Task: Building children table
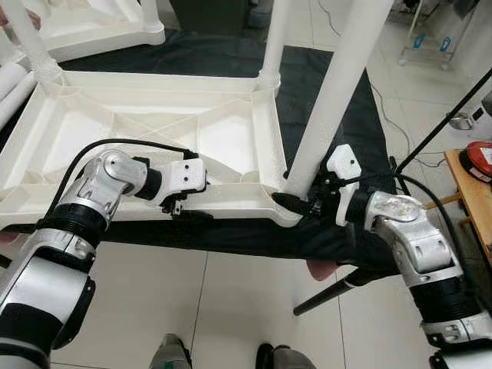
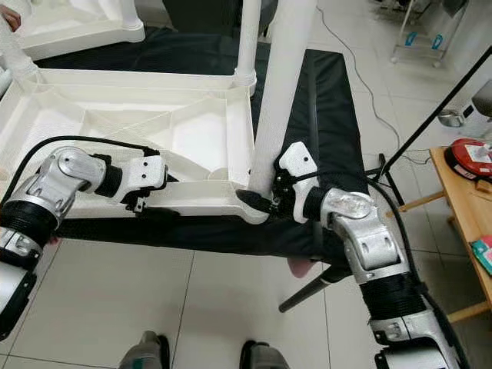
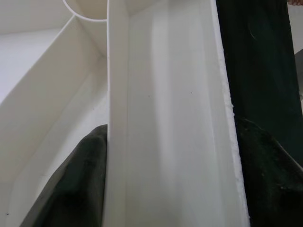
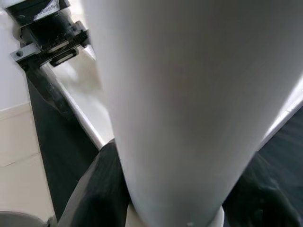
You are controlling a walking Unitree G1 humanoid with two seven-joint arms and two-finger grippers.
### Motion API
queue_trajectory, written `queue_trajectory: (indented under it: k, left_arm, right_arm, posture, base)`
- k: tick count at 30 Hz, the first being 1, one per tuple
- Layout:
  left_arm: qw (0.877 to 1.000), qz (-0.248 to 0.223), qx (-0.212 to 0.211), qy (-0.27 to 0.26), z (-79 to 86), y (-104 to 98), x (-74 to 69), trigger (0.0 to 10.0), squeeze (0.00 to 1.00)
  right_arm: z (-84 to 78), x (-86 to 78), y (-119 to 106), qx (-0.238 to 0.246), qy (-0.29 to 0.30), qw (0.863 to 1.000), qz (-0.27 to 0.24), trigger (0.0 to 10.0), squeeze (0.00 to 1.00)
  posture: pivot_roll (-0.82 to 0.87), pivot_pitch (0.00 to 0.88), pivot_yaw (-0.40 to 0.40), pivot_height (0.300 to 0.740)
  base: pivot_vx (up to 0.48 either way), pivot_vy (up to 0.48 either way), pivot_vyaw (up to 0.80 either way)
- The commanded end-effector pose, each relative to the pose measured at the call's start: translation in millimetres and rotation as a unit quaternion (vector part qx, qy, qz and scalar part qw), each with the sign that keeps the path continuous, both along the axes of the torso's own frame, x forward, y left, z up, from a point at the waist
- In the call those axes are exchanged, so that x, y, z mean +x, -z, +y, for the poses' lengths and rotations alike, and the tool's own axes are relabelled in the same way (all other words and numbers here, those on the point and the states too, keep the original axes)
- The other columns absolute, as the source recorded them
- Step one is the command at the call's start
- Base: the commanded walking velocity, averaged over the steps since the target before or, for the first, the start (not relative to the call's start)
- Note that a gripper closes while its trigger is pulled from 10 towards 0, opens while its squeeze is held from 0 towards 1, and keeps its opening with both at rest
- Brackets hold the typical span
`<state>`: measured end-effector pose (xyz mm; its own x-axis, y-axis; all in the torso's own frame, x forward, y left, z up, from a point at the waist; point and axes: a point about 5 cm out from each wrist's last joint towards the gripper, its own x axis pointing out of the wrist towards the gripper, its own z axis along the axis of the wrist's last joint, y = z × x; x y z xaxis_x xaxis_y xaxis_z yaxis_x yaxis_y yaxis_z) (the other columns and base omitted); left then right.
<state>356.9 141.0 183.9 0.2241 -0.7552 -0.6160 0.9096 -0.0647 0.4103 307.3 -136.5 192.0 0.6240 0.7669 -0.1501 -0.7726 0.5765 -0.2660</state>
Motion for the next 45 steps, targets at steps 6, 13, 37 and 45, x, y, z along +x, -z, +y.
queue_trajectory:
  k: [6,13,37,45]
  left_arm:
    - [0.996,-0.003,-0.040,0.081,-45.3,-6.1,-6.3,0.0,0.00]
    - [0.994,0.000,-0.058,0.091,-60.7,-10.2,-5.2,0.0,0.00]
    - [0.988,0.008,-0.053,0.142,-75.7,-5.9,-15.2,0.0,0.00]
    - [0.986,0.010,-0.040,0.164,-66.3,-3.6,-22.6,0.0,0.00]
  right_arm:
    - [6.8,0.1,52.4,-0.013,0.160,0.984,0.079,0.0,0.00]
    - [-1.5,1.8,59.1,0.026,0.384,0.922,0.045,0.0,0.00]
    - [11.4,-28.0,-36.8,0.085,0.050,0.990,-0.099,10.0,0.00]
    - [-2.3,-36.4,-34.8,0.002,-0.062,0.996,-0.063,10.0,0.00]
  posture:
    - [0.14,0.167,-0.038,0.740]
    - [0.15,0.167,-0.037,0.740]
    - [0.13,0.168,-0.030,0.740]
    - [0.14,0.175,-0.033,0.740]
  base:
    - [0.000,0.000,0.00]
    - [0.000,0.000,0.00]
    - [0.000,0.000,0.00]
    - [0.000,0.000,0.00]
